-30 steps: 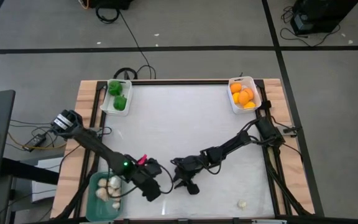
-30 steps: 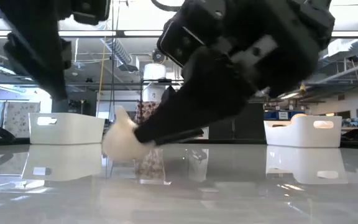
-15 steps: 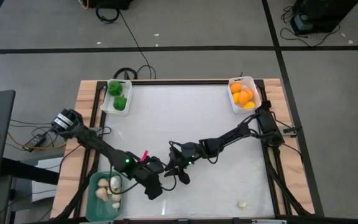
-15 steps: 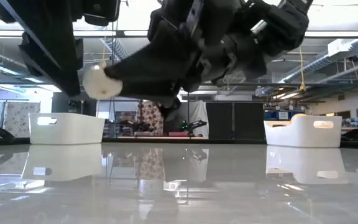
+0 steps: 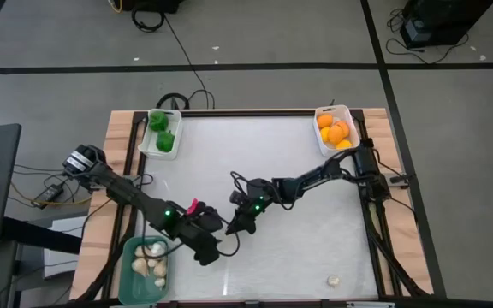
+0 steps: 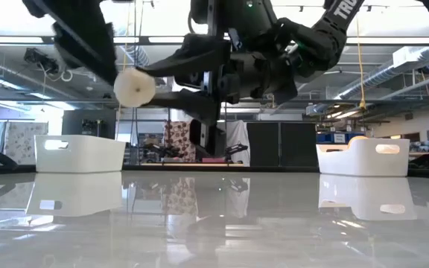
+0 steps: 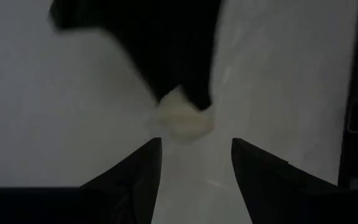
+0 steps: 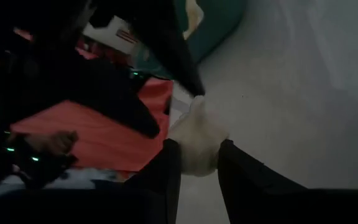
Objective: Sort produce into baskets
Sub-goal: Put the white garlic into the green bin
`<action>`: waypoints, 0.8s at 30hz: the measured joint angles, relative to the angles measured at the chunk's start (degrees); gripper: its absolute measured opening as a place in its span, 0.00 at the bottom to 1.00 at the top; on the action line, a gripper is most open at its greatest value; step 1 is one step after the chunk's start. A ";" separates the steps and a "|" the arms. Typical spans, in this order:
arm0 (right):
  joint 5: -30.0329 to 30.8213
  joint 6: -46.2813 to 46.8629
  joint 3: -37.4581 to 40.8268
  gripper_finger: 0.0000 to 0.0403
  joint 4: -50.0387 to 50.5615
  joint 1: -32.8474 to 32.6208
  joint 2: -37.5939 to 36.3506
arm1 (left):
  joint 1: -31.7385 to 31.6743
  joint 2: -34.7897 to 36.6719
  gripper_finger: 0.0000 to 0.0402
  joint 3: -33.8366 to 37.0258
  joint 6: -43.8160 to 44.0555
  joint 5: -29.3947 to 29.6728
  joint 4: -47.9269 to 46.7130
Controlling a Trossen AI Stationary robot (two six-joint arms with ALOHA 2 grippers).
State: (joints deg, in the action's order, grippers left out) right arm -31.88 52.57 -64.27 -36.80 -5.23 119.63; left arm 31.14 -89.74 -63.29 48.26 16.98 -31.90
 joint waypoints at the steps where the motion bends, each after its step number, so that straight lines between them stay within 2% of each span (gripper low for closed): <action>1: -0.82 0.85 0.00 0.25 -0.53 0.26 -0.02 | 0.01 0.04 0.50 0.00 -2.74 0.35 1.11; 5: -3.38 3.08 0.06 0.25 -2.73 0.95 -0.02 | -0.01 -0.03 0.50 0.00 -10.26 1.02 3.04; 14: -5.31 7.50 0.04 0.25 -4.84 1.02 -0.07 | -1.09 -0.25 0.50 0.00 -9.09 4.36 2.62; 24: -5.65 10.29 -0.04 0.25 -5.76 1.02 -0.07 | -1.52 -0.32 0.58 0.07 -10.91 8.50 5.96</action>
State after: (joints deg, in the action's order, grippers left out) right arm -37.53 62.86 -64.31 -42.56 -4.21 119.57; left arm 29.63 -90.06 -63.22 37.35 25.48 -25.94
